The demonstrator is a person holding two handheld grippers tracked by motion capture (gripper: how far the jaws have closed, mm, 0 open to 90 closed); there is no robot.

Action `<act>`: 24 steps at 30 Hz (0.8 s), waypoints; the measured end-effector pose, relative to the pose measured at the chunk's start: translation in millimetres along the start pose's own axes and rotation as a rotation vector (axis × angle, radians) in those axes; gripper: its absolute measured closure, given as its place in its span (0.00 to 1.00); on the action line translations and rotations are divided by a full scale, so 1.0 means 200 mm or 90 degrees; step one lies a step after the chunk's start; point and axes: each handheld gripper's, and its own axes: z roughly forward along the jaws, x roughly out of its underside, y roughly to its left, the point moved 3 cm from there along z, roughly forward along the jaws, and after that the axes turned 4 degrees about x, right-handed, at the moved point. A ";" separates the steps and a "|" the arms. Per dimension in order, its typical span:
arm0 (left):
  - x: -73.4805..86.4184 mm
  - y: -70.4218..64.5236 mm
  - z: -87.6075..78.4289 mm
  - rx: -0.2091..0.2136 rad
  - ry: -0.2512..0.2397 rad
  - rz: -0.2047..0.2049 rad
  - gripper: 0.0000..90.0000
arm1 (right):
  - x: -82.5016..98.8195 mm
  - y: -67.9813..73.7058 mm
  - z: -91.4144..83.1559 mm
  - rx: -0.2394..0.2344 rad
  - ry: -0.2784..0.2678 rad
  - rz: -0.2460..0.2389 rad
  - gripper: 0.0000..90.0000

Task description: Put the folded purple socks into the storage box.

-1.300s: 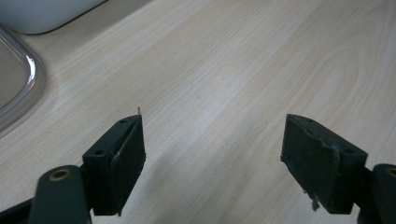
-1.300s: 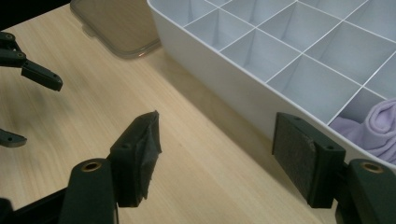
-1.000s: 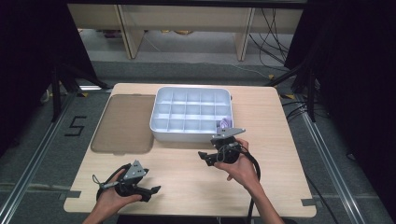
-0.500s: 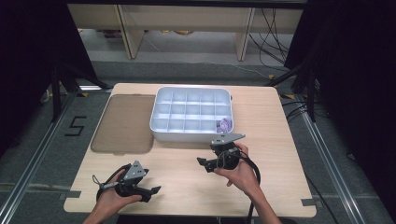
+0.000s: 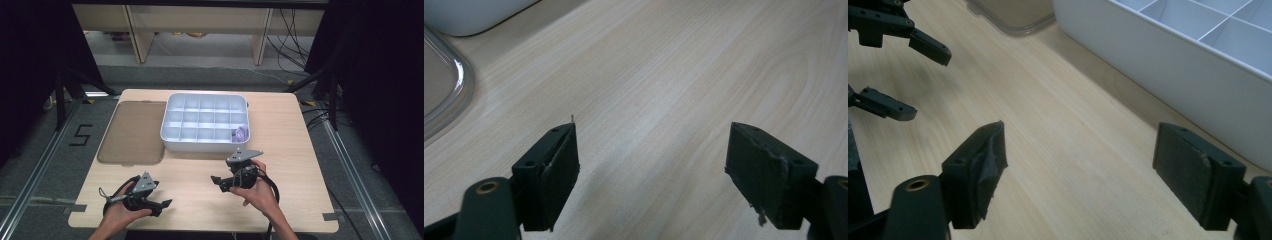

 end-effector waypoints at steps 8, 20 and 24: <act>0.00 0.00 0.00 -0.004 0.003 -0.001 0.23 | 0.06 0.02 0.01 0.002 -0.004 0.006 0.22; 0.00 -0.01 0.00 0.002 0.002 -0.008 0.23 | 0.16 0.04 0.03 -0.006 0.008 0.009 0.21; 0.00 -0.01 0.00 0.003 0.003 0.005 0.23 | 0.18 0.04 0.03 -0.003 0.006 0.007 0.21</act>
